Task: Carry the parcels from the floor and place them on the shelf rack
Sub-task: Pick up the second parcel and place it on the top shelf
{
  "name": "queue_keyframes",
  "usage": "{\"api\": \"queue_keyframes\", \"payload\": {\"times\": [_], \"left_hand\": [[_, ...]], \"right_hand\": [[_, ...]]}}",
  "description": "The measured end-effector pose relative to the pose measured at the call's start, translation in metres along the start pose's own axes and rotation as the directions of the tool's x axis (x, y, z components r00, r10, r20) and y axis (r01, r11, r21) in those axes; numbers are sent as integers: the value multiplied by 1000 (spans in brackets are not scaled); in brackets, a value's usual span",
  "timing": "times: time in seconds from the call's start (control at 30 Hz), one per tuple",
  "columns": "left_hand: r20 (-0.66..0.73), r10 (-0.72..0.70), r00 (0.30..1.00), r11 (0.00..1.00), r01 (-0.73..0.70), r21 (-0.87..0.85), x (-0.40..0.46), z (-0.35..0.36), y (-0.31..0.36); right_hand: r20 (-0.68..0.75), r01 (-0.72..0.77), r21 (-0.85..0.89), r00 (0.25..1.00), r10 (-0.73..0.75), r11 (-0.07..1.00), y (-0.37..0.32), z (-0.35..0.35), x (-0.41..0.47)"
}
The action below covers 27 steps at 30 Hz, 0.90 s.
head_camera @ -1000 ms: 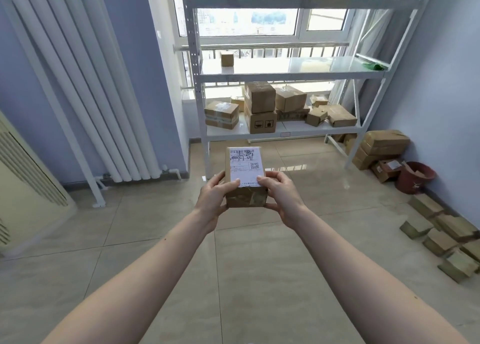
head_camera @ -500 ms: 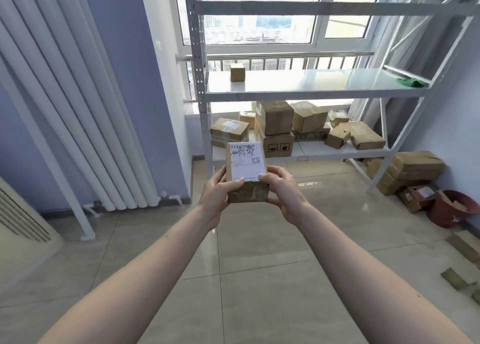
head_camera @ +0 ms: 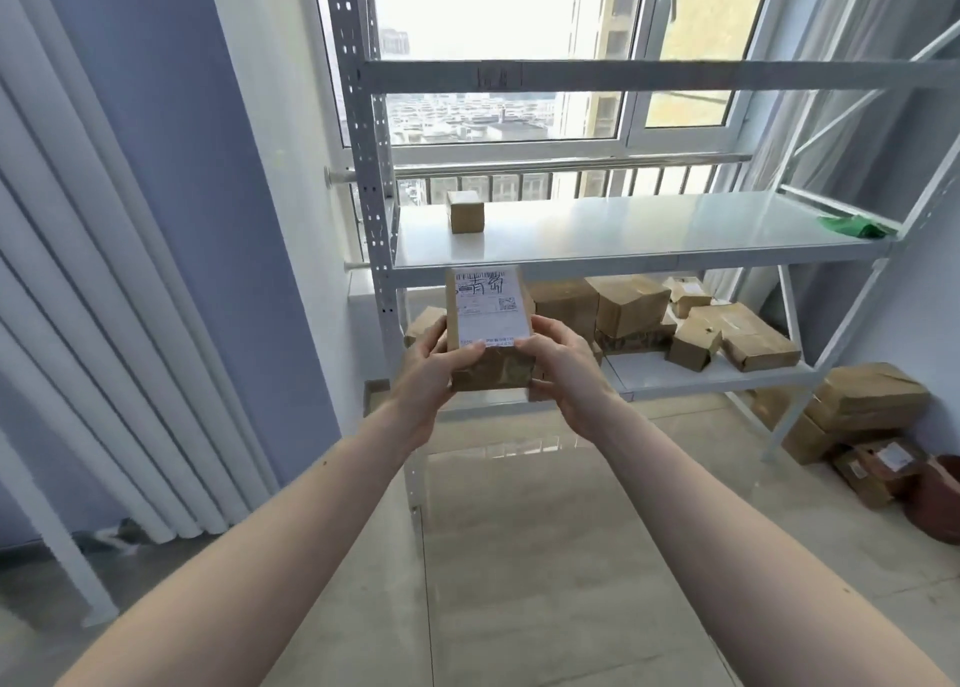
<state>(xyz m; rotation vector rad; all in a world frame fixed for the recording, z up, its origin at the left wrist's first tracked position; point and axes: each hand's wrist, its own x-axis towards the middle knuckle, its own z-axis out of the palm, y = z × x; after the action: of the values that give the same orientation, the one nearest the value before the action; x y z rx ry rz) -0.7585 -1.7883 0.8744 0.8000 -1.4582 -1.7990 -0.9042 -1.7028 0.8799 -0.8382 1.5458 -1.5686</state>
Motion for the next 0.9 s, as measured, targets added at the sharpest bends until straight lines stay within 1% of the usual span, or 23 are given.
{"api": "queue_keyframes", "payload": {"times": [0.13,0.27,0.4,0.5,0.63,0.8,0.9], "left_hand": [[-8,39,999,999,-39,-5,79,6,23],[-20,93,995,996,-93,-4,151,12,52],[2,180,984,982,-180,59,224,15,84],[56,256,965,961,-260,91,274,15,108],[137,366,920,921,-379,86,326,19,145],[236,501,833,842,-532,91,377,24,190],[251,532,808,812,-572,120,404,27,214]], "right_hand": [[12,43,-23,999,-43,999,-31,-8,74],[-25,104,-46,994,-105,994,-62,-14,145],[-41,167,-41,985,-168,985,-93,-17,210],[-42,234,-46,971,-236,971,-117,-19,256],[-52,333,-14,941,-333,943,-151,-20,307],[-75,433,5,899,-432,901,-194,-19,354],[-71,476,-13,877,-476,879,-216,-19,381]]}}
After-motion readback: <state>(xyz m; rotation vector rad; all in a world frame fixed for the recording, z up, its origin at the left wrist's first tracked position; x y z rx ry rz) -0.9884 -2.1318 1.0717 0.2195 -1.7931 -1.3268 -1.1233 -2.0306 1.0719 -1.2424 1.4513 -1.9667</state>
